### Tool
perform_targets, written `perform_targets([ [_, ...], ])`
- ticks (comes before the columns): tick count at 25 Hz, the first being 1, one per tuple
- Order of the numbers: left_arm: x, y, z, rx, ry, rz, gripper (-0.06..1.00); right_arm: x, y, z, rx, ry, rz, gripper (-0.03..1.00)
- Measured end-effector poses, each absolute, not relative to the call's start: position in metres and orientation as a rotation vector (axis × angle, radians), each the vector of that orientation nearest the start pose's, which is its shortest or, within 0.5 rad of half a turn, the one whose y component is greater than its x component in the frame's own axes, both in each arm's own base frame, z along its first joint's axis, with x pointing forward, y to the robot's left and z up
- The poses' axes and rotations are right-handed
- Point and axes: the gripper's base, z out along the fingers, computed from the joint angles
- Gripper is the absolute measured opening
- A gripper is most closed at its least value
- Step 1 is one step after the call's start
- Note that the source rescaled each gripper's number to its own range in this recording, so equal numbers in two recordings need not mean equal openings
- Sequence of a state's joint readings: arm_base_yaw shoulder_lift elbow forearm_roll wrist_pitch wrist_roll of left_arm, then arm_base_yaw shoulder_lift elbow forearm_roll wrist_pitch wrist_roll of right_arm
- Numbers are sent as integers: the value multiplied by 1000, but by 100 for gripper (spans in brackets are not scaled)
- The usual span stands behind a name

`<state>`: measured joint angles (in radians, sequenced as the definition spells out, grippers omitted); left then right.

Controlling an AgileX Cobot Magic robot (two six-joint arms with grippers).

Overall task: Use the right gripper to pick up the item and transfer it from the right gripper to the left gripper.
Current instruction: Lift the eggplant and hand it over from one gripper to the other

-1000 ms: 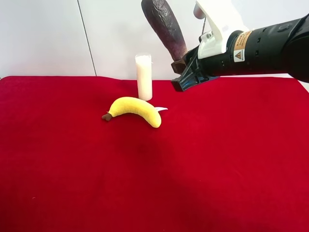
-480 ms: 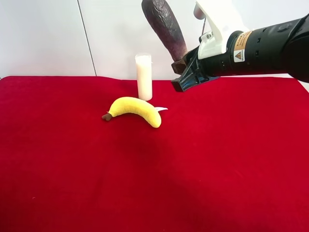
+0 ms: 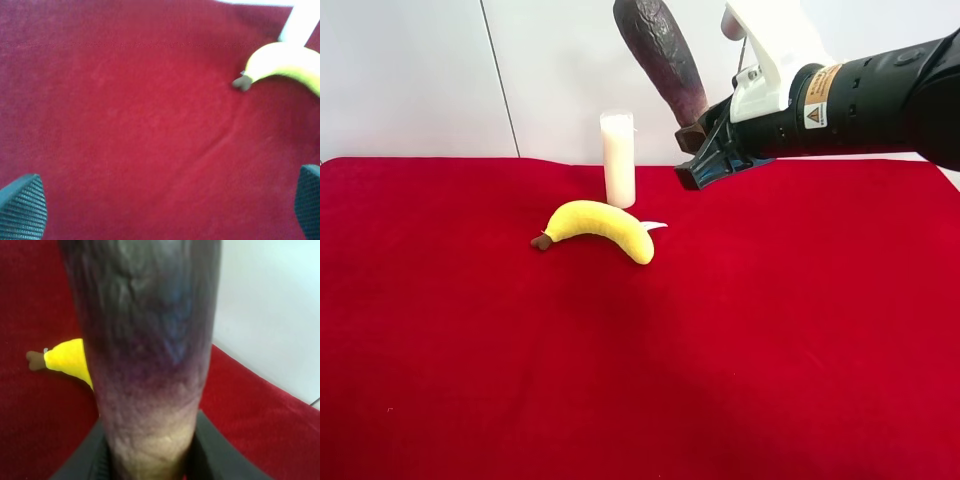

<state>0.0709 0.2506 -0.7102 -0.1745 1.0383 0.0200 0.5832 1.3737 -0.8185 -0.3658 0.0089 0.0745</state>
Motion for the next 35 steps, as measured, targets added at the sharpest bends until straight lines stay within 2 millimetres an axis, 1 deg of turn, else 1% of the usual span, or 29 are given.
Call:
perform_targets([
  [7,21,-20,342,-28,2006,-262,100,248,163,272,-866,1860,179,0],
  [10,28,-22,343,3,2021,-276,100,248,163,272,-866,1860,179,0],
  [13,42,-21,341,58,2076,-262,100,248,163,272,-866,1860,179,0],
  [17,56,-25,339,216,2115,-286,100,248,163,272,-866,1860,179,0],
  [20,64,-30,339,344,2110,-292,100,248,163,272,-866,1859,179,0],
  [24,76,-40,342,472,2052,-326,100,248,163,272,-866,1859,179,0],
  [28,93,-51,345,515,2007,-356,100,248,163,272,-866,1859,179,0],
  [32,115,-63,349,524,2054,-382,100,248,163,272,-865,1860,180,0],
  [35,129,-77,357,595,2059,-402,100,248,163,272,-865,1860,180,0],
])
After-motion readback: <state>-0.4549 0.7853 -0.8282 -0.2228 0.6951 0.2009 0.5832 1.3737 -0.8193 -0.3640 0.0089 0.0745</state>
